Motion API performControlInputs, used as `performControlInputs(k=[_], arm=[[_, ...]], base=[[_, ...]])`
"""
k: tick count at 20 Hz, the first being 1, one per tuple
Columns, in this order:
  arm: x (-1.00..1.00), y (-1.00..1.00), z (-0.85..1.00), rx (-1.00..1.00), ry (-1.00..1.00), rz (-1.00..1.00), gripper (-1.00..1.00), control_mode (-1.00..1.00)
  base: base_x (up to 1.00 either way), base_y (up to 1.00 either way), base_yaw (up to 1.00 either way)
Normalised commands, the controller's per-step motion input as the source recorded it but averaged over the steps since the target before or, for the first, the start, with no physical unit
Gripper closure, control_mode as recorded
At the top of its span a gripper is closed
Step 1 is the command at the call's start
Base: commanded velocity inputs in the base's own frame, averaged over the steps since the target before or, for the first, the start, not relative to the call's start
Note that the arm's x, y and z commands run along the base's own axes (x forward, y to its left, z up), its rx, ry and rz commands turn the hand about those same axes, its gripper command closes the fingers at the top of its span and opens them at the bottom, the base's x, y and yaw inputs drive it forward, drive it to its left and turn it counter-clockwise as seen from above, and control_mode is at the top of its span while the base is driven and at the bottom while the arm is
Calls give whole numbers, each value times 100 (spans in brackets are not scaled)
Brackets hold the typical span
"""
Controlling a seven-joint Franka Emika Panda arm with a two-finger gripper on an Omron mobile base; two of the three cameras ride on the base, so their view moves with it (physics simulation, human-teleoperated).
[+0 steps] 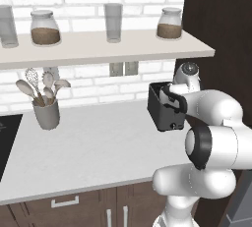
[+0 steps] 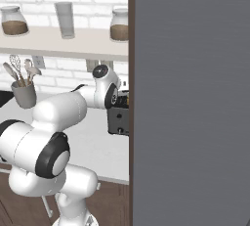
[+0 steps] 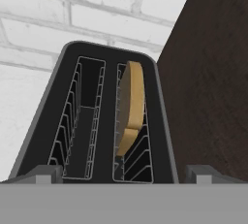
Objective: Start the toaster. Once the lever pops up, take the bread to the plate on the dining counter.
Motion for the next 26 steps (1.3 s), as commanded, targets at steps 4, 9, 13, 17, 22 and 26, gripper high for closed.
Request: performControlInputs(k=[4,9,13,17,22,26], arm=[[0,0,0,0,0,0,-100,-100],[0,0,0,0,0,0,-100,-100],[0,0,0,0,0,0,-100,-100],[0,0,0,0,0,0,-100,-100],[0,0,0,0,0,0,-100,-100],[0,0,0,0,0,0,-100,-100]], base=[[0,0,0],[0,0,0],[0,0,0],[0,0,0],[0,0,0],[0,0,0]])
